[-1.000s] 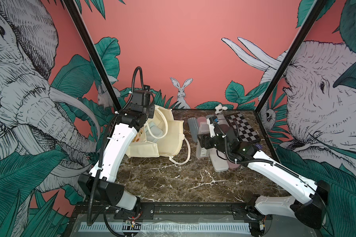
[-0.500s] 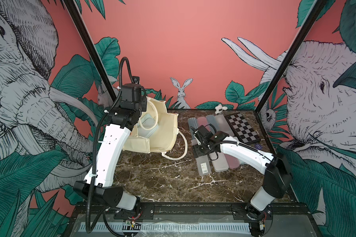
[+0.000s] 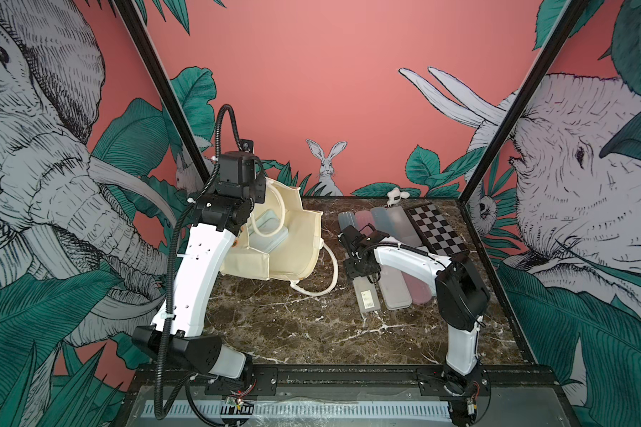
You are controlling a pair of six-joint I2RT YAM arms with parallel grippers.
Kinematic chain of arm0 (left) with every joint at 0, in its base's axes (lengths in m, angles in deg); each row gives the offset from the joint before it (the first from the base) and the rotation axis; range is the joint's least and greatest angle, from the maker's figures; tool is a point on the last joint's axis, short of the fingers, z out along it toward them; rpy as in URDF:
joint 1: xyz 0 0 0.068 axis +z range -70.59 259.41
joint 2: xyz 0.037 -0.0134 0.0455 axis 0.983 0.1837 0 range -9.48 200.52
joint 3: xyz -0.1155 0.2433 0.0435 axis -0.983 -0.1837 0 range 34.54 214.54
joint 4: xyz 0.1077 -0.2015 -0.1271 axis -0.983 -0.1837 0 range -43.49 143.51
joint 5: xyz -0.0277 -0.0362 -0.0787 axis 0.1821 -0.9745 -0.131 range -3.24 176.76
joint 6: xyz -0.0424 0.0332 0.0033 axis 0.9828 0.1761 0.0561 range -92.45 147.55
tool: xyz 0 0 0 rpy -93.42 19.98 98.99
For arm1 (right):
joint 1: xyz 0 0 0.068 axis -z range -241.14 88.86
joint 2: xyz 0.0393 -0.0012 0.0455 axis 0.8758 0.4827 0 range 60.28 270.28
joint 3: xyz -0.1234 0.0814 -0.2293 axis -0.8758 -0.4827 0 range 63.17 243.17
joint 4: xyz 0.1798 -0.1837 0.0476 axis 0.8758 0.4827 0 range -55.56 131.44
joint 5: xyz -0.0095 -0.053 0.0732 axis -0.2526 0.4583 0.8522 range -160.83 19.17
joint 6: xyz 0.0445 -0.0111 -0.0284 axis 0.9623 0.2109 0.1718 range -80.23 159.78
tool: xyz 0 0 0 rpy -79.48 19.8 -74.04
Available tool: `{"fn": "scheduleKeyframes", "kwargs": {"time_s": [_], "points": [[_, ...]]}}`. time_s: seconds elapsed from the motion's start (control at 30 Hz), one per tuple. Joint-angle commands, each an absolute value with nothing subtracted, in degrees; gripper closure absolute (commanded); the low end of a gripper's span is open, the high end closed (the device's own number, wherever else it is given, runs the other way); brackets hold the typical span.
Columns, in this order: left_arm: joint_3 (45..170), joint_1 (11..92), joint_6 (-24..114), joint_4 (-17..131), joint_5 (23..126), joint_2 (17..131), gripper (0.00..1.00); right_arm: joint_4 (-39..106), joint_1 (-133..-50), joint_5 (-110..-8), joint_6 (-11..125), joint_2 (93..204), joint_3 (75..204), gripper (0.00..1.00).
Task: Take out the pencil case from the canvas bag
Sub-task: Place the pencil case at the center of the board, then move the pencil case to the center of the board.
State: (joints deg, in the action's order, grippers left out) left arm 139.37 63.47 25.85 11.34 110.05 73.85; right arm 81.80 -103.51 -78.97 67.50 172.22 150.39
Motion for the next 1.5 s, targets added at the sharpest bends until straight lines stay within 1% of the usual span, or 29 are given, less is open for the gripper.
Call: {"fn": "scheduleKeyframes", "kwargs": {"time_s": [0.0, 0.27, 0.43, 0.47, 0.6, 0.73, 0.8, 0.97, 1.07, 1.23, 1.37, 1.47], "points": [[139.9, 63.8, 26.3, 15.6, 109.7, 70.5, 1.0, 84.2, -103.1, -82.7, 67.7, 174.0, 152.4, 0.42], [139.2, 63.9, 26.4, 15.6, 108.8, 70.6, 1.0, 83.9, -103.1, -83.8, 67.8, 172.9, 152.4, 0.02], [138.2, 63.9, 27.0, 16.0, 108.4, 70.3, 1.0, 84.2, -103.1, -84.0, 67.4, 172.5, 152.1, 0.02], [138.0, 63.9, 27.0, 16.0, 108.4, 70.3, 1.0, 83.3, -103.1, -83.6, 67.0, 172.3, 151.8, 0.02], [137.0, 64.0, 27.4, 16.0, 108.6, 69.8, 1.0, 80.8, -103.7, -79.4, 65.7, 172.8, 151.8, 0.1], [135.1, 64.3, 28.0, 16.1, 108.9, 68.5, 1.0, 80.7, -105.0, -78.8, 64.6, 175.3, 154.6, 0.12], [134.3, 64.5, 28.1, 16.0, 109.3, 67.8, 1.0, 81.0, -105.0, -79.0, 64.5, 176.7, 155.9, 0.15], [133.2, 65.3, 28.1, 15.5, 109.3, 66.7, 1.0, 82.3, -104.9, -80.2, 63.7, 180.3, 159.3, 0.29], [133.1, 65.5, 28.1, 15.4, 109.1, 66.5, 1.0, 83.0, -104.9, -80.8, 63.5, 182.1, 160.9, 0.32], [133.0, 65.7, 28.2, 15.3, 108.9, 66.4, 1.0, 85.2, -104.9, -82.6, 64.1, 184.0, 161.8, 0.43], [133.1, 65.7, 28.3, 15.4, 108.5, 66.6, 1.0, 86.2, -104.9, -84.4, 65.5, 183.4, 160.0, 0.49], [133.2, 65.7, 28.4, 15.4, 108.1, 66.9, 1.0, 86.9, -104.9, -85.2, 66.7, 182.4, 158.2, 0.51]]}}
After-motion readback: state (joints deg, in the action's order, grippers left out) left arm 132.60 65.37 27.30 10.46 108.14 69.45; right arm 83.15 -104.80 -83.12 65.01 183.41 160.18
